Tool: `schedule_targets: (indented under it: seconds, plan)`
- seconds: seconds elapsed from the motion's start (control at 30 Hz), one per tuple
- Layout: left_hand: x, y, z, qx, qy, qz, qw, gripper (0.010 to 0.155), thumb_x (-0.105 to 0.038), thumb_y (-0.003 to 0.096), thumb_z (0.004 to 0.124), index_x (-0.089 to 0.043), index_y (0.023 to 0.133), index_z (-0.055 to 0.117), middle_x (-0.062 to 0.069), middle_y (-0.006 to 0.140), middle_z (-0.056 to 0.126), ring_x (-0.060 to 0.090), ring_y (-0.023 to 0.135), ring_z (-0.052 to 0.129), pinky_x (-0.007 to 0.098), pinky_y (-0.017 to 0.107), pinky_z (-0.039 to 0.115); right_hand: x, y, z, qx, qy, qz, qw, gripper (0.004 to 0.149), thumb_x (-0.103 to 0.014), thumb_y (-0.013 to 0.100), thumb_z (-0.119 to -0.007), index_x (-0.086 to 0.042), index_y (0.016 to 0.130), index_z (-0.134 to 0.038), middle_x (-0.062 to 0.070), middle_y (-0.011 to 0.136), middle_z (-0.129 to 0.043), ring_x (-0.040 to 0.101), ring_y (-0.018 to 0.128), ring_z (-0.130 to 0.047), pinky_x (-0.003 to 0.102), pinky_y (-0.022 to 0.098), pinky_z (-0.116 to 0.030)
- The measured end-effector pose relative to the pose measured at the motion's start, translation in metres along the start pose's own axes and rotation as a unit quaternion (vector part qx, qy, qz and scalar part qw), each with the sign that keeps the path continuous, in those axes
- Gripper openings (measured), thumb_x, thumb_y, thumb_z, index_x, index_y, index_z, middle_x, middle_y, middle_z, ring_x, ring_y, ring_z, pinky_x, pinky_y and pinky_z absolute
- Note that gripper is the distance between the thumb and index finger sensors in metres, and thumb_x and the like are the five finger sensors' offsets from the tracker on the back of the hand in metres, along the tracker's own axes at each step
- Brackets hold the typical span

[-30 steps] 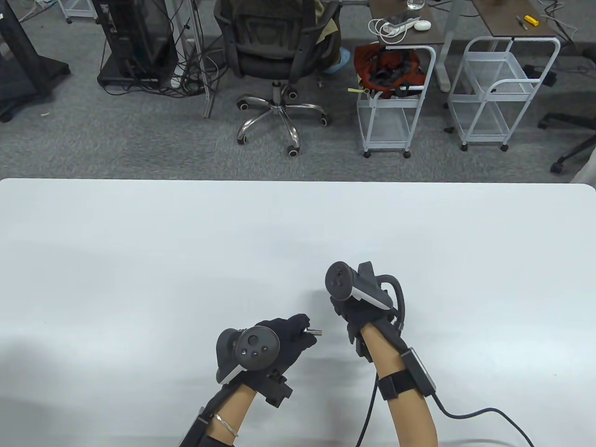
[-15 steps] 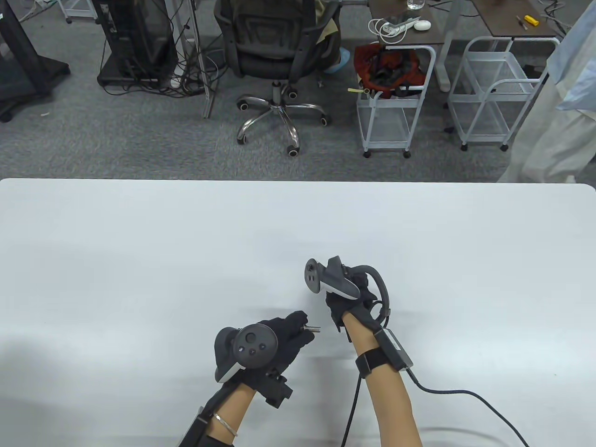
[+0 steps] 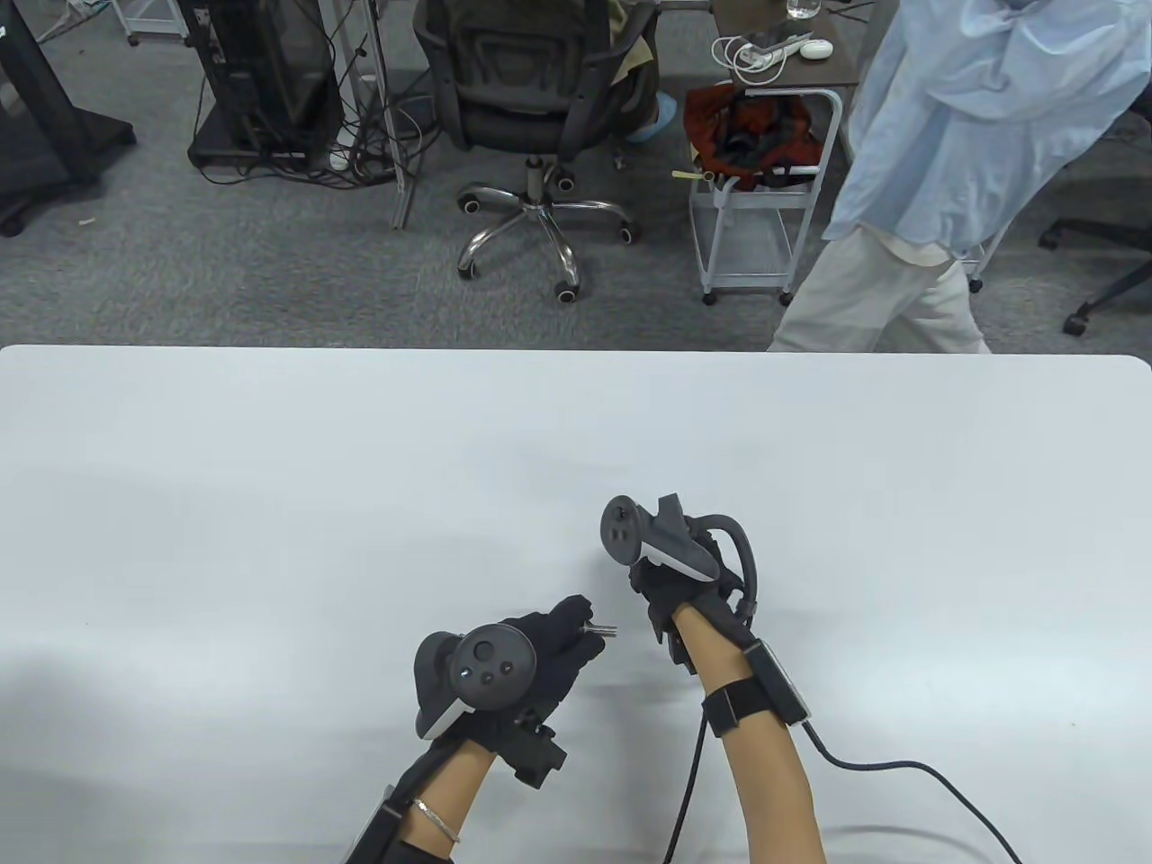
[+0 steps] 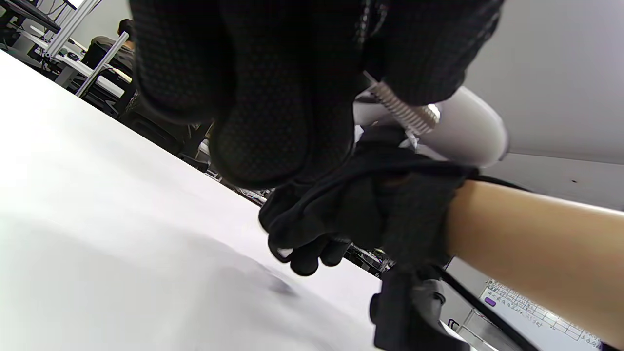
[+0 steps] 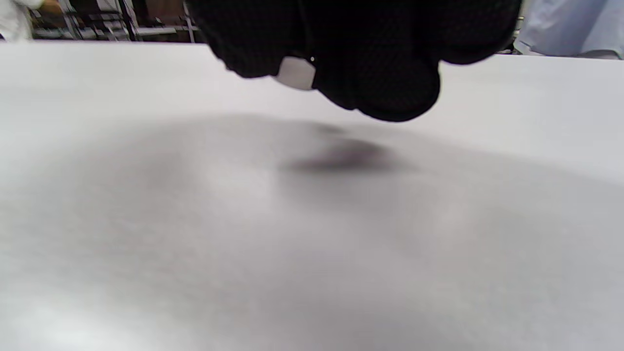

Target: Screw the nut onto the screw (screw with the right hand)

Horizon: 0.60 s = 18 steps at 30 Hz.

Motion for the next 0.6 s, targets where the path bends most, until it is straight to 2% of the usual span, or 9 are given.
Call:
schedule_targets:
  seconds: [0.17, 0.3, 0.6]
  plan:
    - [-0.003, 0.000, 0.003, -0.002, -0.001, -0.004, 1.000, 0.052, -0.040, 0.0504, 0.076, -0.004, 0.086, 0.084, 0.006, 0.069, 0.110, 0.018, 0.053, 0.111, 0.038, 0.049, 0.088, 0.004, -0.038, 0.028, 0.052, 0.078, 0.042, 0.995, 0.051, -0.022, 0.051, -0.076, 0.000, 0.095, -0.061, 0.024, 0.083, -0.084, 0.036, 0.067, -0.094, 0.053, 0.051, -0.074]
    - [-0.006, 0.000, 0.005, -0.004, 0.004, -0.004, 1.000, 0.052, -0.040, 0.0510, 0.075, -0.004, 0.087, 0.083, 0.006, 0.069, 0.109, 0.018, 0.054, 0.111, 0.038, 0.049, 0.088, 0.010, -0.074, 0.042, 0.085, 0.178, 0.069, 0.978, 0.052, -0.021, 0.052, -0.075, 0.001, 0.096, -0.060, 0.025, 0.084, -0.083, 0.037, 0.067, -0.094, 0.053, 0.051, -0.074]
    - [-0.013, -0.002, 0.010, -0.001, -0.005, -0.004, 1.000, 0.052, -0.040, 0.0515, 0.074, -0.003, 0.087, 0.083, 0.006, 0.069, 0.109, 0.018, 0.054, 0.111, 0.037, 0.049, 0.088, 0.021, -0.127, 0.039, 0.125, 0.316, 0.105, 0.935, 0.052, -0.022, 0.052, -0.075, 0.001, 0.096, -0.060, 0.025, 0.083, -0.083, 0.036, 0.066, -0.094, 0.052, 0.050, -0.075]
Point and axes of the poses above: the tracker on the back of each hand, its own x axis roughly to the little-finger side, its own y axis roughly from the wrist to the fingertips, z = x × y, the point moved 2 cm from there along y, roughly from the wrist to the fingertips
